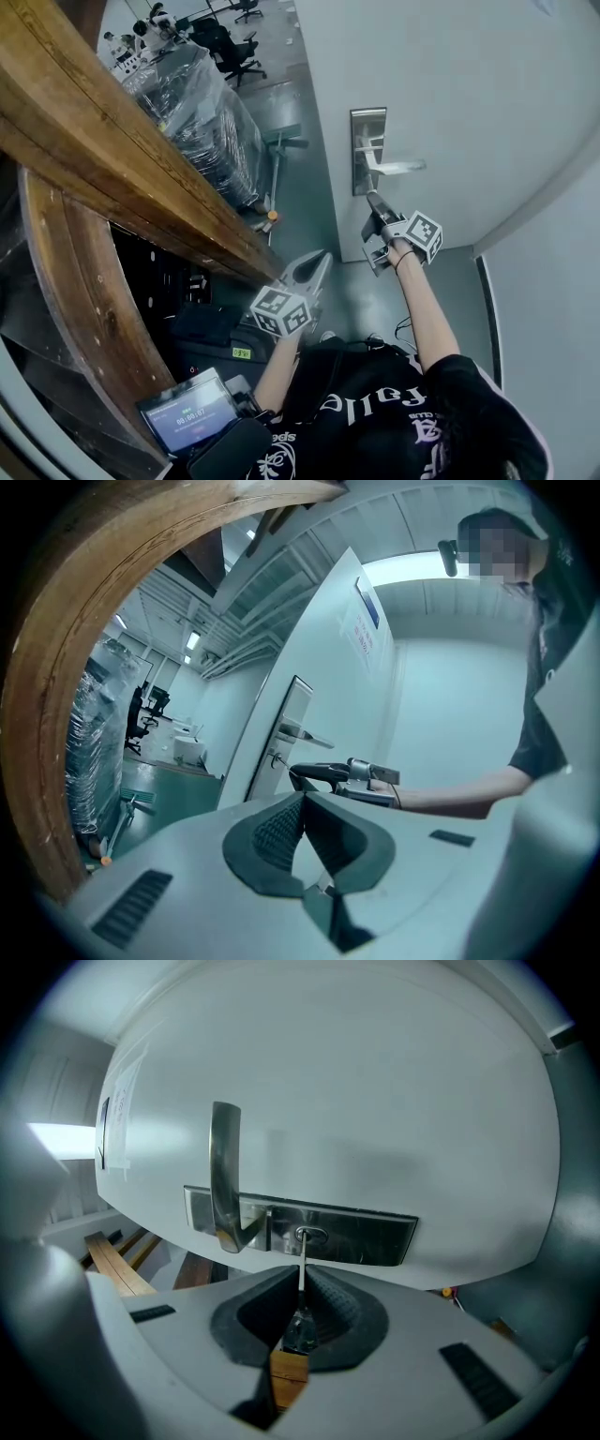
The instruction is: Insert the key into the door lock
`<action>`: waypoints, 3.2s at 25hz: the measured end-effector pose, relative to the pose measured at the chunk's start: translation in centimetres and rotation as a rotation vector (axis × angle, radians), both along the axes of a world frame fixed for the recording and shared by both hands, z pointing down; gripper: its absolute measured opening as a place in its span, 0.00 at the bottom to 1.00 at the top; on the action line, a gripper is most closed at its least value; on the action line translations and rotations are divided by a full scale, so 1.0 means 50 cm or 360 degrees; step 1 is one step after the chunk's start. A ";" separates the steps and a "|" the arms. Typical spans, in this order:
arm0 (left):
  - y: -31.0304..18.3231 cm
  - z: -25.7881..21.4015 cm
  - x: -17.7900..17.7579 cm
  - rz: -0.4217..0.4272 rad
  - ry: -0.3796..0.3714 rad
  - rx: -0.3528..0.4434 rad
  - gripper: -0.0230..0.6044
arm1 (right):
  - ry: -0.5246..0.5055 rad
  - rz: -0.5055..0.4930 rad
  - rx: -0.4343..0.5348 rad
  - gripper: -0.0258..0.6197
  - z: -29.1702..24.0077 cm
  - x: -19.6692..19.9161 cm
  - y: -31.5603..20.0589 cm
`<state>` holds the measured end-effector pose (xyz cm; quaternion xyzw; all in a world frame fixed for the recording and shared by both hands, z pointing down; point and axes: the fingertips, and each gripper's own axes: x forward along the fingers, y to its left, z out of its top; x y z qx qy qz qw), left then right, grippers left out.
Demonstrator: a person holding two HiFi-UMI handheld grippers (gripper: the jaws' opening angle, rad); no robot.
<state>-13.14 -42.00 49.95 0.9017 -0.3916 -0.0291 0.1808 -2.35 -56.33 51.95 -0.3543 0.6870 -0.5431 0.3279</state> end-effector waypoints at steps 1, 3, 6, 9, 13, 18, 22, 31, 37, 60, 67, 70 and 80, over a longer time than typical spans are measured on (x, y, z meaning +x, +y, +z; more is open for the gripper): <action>-0.001 0.001 0.001 -0.0002 0.0001 -0.0004 0.04 | -0.0008 -0.0005 0.0006 0.10 -0.003 0.001 0.000; -0.002 0.005 0.001 -0.0006 -0.0001 -0.0014 0.04 | -0.0010 -0.0023 0.0015 0.10 -0.007 0.000 -0.004; -0.003 0.012 0.008 -0.0008 -0.0007 -0.0031 0.04 | -0.0007 -0.0051 0.0009 0.10 -0.004 -0.005 -0.013; -0.006 0.014 0.016 -0.0014 -0.0009 -0.0036 0.04 | -0.0058 -0.0061 -0.0002 0.10 0.000 -0.002 -0.025; -0.009 0.013 0.014 -0.0035 -0.0012 -0.0037 0.04 | -0.0068 -0.0087 -0.0008 0.10 0.000 -0.004 -0.029; -0.004 0.015 0.015 -0.0049 -0.0002 -0.0045 0.04 | -0.0133 -0.0094 -0.0046 0.10 0.003 0.003 -0.045; 0.000 0.018 0.014 -0.0062 -0.0013 -0.0047 0.04 | -0.0075 -0.0114 -0.0025 0.10 0.000 0.000 -0.075; 0.005 0.020 0.016 -0.0110 -0.0009 -0.0056 0.04 | 0.0254 -0.0025 0.0040 0.10 -0.002 -0.001 -0.095; 0.030 0.018 0.031 -0.0166 -0.0009 -0.0065 0.04 | 0.0361 -0.0142 0.0100 0.10 -0.003 0.015 -0.018; 0.275 0.022 0.107 -0.0287 0.0031 -0.0132 0.04 | 0.0462 -0.0459 0.0229 0.10 -0.029 0.042 0.410; 0.432 -0.004 0.086 -0.0212 0.0061 -0.0064 0.04 | 0.0480 -0.0408 0.0183 0.10 -0.011 0.011 0.627; 0.505 0.004 0.070 -0.0169 0.0035 -0.0059 0.04 | 0.0478 -0.0371 0.0206 0.10 -0.009 -0.005 0.717; 0.722 0.053 0.073 -0.0104 0.0119 -0.0170 0.04 | 0.0598 -0.0303 0.0057 0.10 0.037 0.031 0.983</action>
